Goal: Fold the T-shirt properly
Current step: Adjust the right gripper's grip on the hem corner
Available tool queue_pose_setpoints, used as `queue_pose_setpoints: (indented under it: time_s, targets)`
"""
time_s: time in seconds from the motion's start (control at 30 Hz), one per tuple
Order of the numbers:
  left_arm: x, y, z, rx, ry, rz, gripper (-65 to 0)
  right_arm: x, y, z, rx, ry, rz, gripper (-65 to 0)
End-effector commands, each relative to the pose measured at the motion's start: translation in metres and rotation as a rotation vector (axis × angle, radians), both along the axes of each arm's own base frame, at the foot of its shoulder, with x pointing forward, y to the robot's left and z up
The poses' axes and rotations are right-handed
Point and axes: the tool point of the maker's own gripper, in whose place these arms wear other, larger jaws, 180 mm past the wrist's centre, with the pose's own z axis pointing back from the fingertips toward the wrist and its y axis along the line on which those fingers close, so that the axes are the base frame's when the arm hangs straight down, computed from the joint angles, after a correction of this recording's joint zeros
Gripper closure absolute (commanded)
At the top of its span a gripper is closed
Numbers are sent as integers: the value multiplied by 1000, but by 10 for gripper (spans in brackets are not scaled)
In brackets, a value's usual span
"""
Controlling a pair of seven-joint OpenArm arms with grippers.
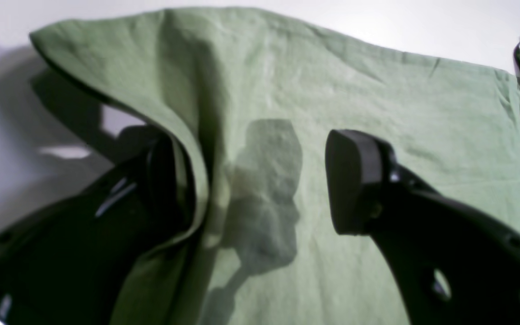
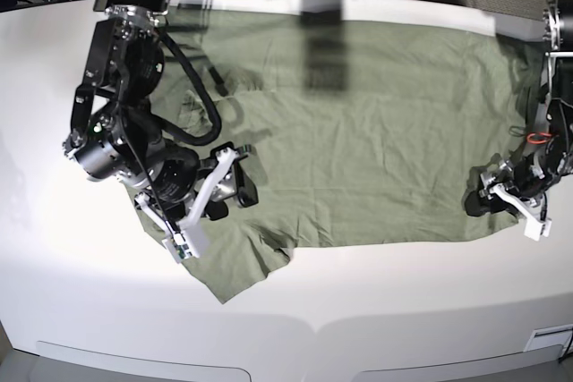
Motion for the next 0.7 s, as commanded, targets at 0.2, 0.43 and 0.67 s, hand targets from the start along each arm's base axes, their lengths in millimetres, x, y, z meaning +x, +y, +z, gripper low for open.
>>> queue_pose_setpoints:
  time_s: [0.2,0.43,0.67]
  targets:
    - [20,26,34,30,-93,29,-450,6,3,16,14,-54,11,-291]
    - [17,13,26,16,-58,3,-446,3,1,12,-1,-30,14,-291]
    - [19,5,25,4,-56,-5,-446,1,9,16,43,-30,39,-291]
